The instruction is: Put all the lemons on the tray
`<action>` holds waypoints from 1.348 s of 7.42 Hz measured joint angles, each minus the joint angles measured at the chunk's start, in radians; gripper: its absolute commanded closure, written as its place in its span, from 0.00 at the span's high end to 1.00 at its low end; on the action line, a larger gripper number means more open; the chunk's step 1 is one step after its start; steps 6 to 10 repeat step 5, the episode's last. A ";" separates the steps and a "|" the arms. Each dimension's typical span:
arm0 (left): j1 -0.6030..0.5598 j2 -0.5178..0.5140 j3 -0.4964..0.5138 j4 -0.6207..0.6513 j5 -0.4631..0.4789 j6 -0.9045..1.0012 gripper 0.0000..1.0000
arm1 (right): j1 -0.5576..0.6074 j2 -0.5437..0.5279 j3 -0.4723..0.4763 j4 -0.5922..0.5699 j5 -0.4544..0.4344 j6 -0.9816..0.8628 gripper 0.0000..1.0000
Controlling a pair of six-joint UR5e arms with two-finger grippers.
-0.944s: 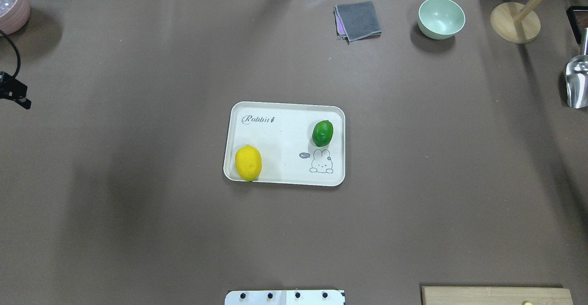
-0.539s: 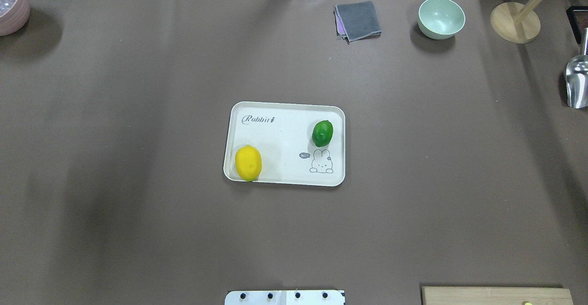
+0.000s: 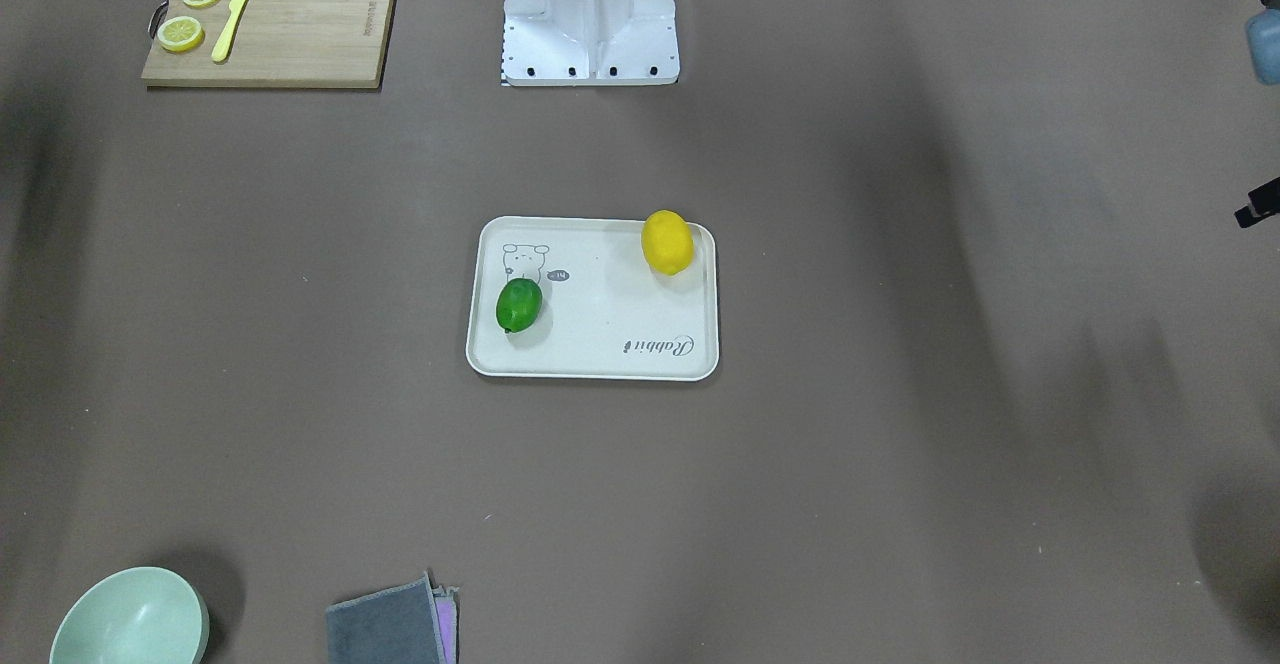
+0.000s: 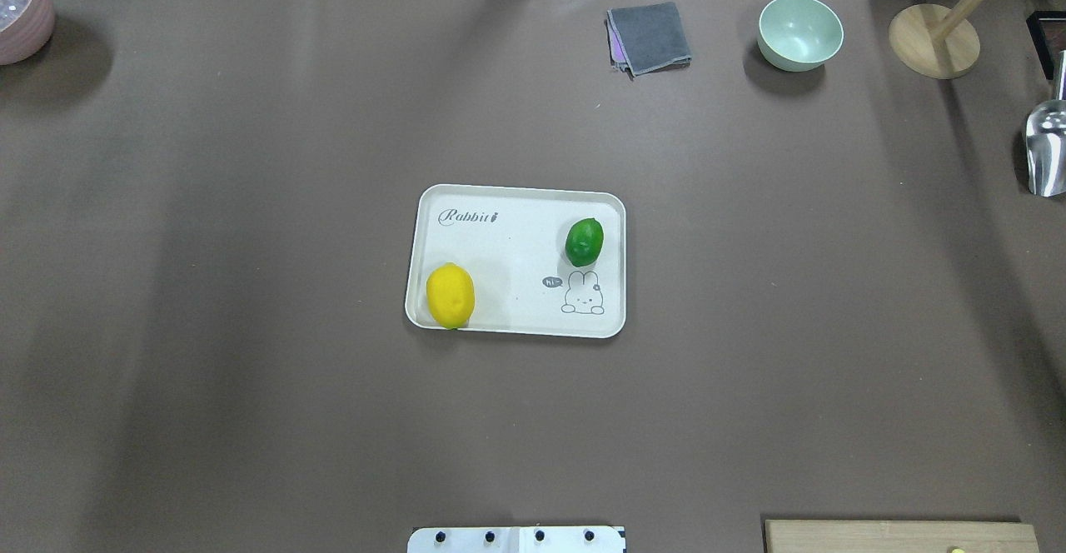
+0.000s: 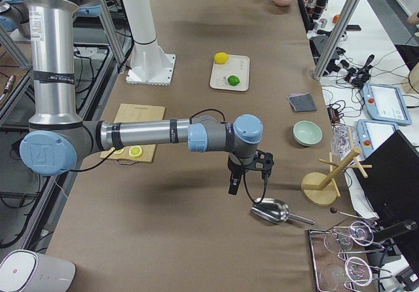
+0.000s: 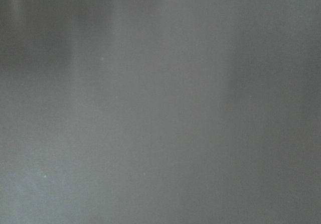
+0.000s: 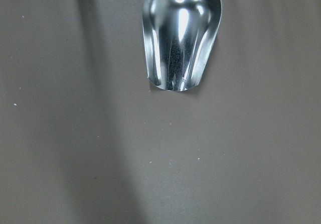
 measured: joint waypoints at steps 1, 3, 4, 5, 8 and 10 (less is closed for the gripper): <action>-0.025 0.004 0.003 0.013 0.001 0.017 0.97 | 0.000 0.000 0.000 0.001 0.007 0.000 1.00; -0.062 0.005 0.004 0.032 0.004 0.027 0.97 | 0.000 -0.001 -0.005 0.002 0.014 0.000 1.00; -0.073 0.005 0.003 0.040 0.008 0.027 0.97 | 0.000 0.000 -0.007 0.002 0.015 0.000 1.00; -0.085 0.005 0.003 0.047 0.009 0.028 0.97 | -0.001 0.001 -0.010 0.003 0.015 0.001 1.00; -0.085 0.005 0.003 0.047 0.009 0.028 0.97 | -0.001 0.001 -0.010 0.003 0.015 0.001 1.00; -0.085 0.005 0.003 0.047 0.009 0.028 0.97 | -0.001 0.001 -0.010 0.003 0.015 0.001 1.00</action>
